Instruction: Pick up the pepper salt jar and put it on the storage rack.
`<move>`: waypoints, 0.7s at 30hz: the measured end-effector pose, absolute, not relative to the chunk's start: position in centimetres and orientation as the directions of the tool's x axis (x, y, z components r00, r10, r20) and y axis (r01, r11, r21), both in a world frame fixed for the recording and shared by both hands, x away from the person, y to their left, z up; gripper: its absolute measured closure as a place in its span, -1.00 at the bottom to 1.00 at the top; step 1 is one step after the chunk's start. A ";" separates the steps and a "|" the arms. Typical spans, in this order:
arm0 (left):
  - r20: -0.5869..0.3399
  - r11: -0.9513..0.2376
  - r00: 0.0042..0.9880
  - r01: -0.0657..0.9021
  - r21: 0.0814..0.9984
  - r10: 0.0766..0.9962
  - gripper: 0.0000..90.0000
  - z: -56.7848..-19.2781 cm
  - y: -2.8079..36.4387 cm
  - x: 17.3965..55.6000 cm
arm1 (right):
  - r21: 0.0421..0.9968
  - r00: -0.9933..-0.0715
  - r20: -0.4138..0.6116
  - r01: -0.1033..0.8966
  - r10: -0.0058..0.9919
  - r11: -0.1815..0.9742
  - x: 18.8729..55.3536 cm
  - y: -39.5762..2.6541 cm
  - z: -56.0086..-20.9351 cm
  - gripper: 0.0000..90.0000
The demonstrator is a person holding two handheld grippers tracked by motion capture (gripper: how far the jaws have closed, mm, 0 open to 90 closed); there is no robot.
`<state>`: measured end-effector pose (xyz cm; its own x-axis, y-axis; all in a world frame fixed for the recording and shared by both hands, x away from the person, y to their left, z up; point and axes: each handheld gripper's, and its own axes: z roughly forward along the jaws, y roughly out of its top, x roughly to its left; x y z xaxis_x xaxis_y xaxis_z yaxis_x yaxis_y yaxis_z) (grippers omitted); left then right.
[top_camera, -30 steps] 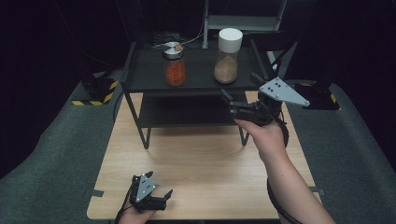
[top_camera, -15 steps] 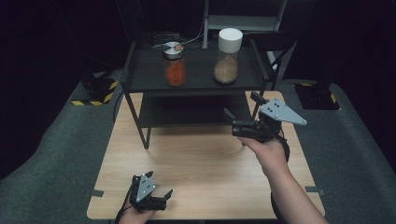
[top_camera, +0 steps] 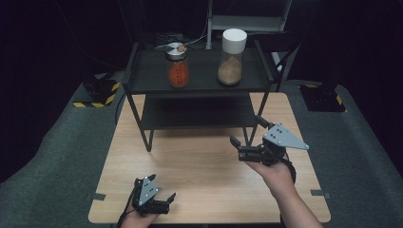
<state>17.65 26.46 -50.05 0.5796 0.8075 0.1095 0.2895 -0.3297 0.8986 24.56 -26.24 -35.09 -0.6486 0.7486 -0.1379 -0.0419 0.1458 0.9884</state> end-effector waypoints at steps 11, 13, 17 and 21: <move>0.115 -0.332 0.579 0.285 0.899 0.807 -0.98 -50.1 26.4 17.6 | 0.988 -0.648 -0.099 0.025 0.755 0.151 23.7 -27.6 -38.5 -1.00; 0.115 -0.332 0.578 0.285 0.899 0.808 -0.98 -50.1 26.4 17.6 | 0.987 -0.647 -0.094 0.038 0.757 0.155 23.6 -27.8 -39.2 -1.00; 0.112 -0.328 0.577 0.286 0.900 0.809 -0.98 -50.1 26.4 17.6 | 0.983 -0.644 -0.093 0.065 0.760 0.174 23.5 -28.2 -40.6 -1.00; 0.107 -0.324 0.575 0.289 0.901 0.811 -0.98 -50.1 26.5 17.6 | 0.979 -0.642 -0.072 0.099 0.763 0.176 23.4 -28.6 -42.1 -1.00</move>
<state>17.60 26.46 -50.11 0.5749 0.8112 0.1070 0.2891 -0.3237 0.9009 23.40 -28.58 -42.14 -0.6423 0.7631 -0.0722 0.0992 0.1762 0.9793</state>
